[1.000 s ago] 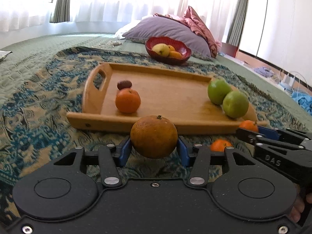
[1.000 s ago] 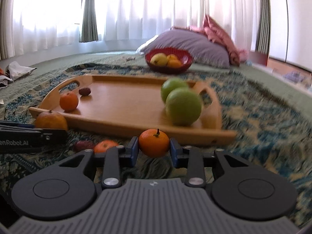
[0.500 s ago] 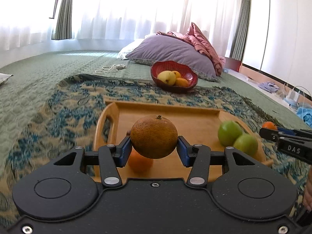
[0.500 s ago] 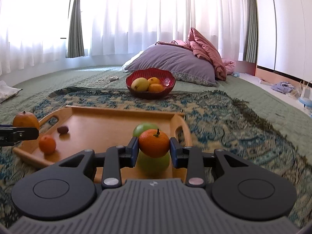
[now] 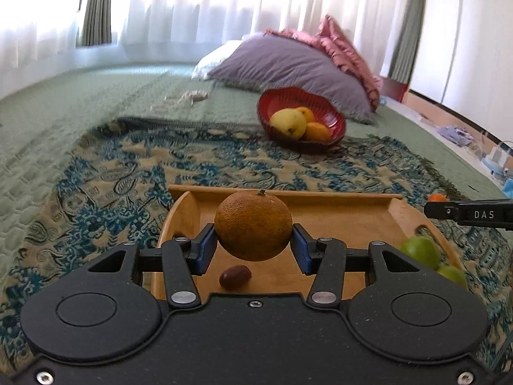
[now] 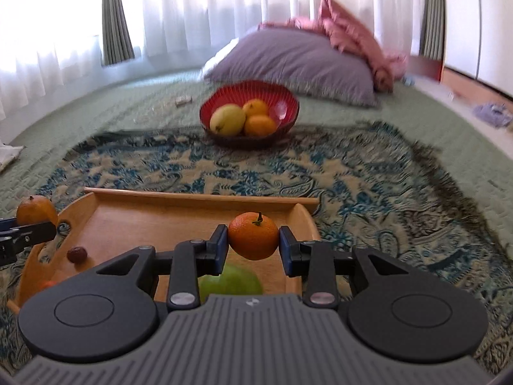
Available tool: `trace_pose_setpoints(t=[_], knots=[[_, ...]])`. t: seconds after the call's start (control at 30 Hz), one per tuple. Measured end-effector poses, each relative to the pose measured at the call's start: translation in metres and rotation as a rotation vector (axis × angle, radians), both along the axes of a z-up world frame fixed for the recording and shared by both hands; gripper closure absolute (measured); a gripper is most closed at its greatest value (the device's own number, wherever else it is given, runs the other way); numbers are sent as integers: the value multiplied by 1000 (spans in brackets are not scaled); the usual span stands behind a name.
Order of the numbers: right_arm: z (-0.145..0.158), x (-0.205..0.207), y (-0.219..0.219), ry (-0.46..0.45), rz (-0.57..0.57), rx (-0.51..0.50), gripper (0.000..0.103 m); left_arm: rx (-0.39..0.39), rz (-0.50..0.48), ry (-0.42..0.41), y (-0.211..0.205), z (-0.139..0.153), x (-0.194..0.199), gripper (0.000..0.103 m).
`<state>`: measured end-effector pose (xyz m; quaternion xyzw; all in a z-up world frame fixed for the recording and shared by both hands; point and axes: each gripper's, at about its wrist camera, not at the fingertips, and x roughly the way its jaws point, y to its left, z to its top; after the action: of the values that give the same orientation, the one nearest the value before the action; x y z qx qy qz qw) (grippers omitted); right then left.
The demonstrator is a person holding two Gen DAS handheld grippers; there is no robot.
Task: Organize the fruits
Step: 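Grasp the brown pomelo with the left gripper while the right grasps a tangerine, carry to tray, then lower the pomelo onto the tray and open the left gripper while the right releases the tangerine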
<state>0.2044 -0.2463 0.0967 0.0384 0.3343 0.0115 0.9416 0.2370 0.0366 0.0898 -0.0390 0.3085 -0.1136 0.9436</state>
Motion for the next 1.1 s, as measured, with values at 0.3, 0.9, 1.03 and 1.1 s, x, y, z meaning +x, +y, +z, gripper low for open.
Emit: trace_pose_setpoints(t=[0.3,0.9,1.03,1.1], knots=[[-28,62,7,181,-21,9,65,8,44,130,6,-26,53,56],[-51,76,11,255,-17,-7,64,56,34,170,-3,-41,68,56],[-51,76,11,261,-13,-10,64,60,34,175,-3,-42,69,55],[-52,75,11,261,-11,-13,64,65,33,176,-4,-43,69,56]])
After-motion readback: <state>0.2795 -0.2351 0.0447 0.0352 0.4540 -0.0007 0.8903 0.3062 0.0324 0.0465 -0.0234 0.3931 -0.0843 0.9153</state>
